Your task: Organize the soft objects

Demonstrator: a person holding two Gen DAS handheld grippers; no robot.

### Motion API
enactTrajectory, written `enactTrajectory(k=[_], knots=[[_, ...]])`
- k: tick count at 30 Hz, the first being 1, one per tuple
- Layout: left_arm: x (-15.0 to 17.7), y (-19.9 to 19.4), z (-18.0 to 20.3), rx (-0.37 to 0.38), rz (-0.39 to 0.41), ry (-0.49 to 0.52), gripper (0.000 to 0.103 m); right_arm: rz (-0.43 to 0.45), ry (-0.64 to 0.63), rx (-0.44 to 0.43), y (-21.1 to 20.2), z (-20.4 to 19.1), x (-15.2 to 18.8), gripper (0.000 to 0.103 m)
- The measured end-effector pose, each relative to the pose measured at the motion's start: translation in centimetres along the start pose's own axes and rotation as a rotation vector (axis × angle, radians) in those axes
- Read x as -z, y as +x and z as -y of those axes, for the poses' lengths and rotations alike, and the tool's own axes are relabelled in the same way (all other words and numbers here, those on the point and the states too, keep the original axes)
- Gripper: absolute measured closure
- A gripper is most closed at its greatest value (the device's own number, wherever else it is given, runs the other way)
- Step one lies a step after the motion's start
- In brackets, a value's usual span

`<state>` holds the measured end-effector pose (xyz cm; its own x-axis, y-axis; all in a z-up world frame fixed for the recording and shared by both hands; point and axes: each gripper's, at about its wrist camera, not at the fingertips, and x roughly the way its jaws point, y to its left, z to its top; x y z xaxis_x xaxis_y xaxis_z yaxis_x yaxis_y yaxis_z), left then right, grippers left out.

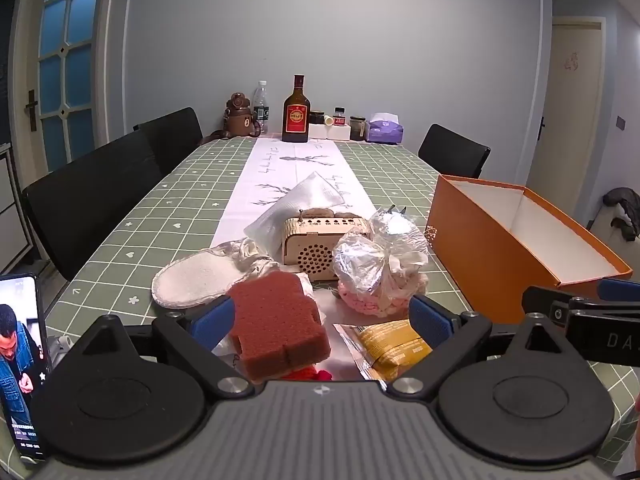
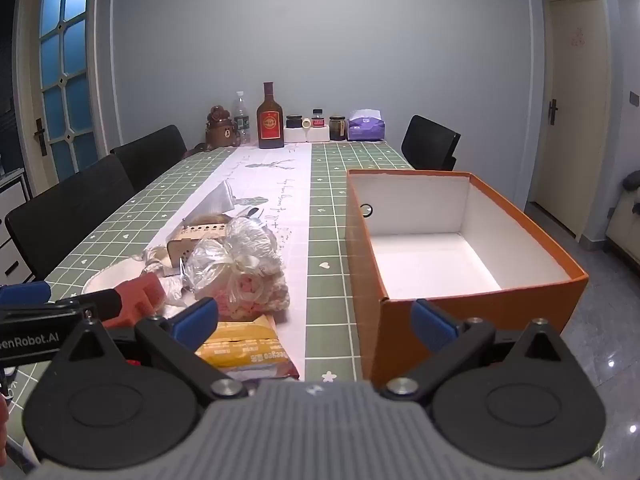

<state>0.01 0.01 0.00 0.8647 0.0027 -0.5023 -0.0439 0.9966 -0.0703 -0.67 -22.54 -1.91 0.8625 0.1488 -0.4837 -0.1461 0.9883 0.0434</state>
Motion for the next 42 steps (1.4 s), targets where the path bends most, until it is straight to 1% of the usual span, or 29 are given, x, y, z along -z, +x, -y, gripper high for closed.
enactTrajectory(k=[3, 13, 29, 42], knots=[[0.0, 0.0, 0.0, -0.001, -0.004, -0.001, 0.0, -0.013, 0.003, -0.007, 0.2, 0.1, 0.0, 0.002], [0.1, 0.3, -0.5, 0.01, -0.006, 0.0, 0.0, -0.011, -0.011, -0.006, 0.6, -0.2, 0.1, 0.002], [-0.1, 1.3, 0.9, 0.016, -0.005, 0.021, 0.0, -0.012, 0.025, 0.015, 1.1, 0.7, -0.1, 0.002], [-0.2, 1.5, 0.8, 0.016, -0.015, 0.018, 0.0, -0.017, 0.027, 0.017, 1.3, 0.8, -0.1, 0.002]])
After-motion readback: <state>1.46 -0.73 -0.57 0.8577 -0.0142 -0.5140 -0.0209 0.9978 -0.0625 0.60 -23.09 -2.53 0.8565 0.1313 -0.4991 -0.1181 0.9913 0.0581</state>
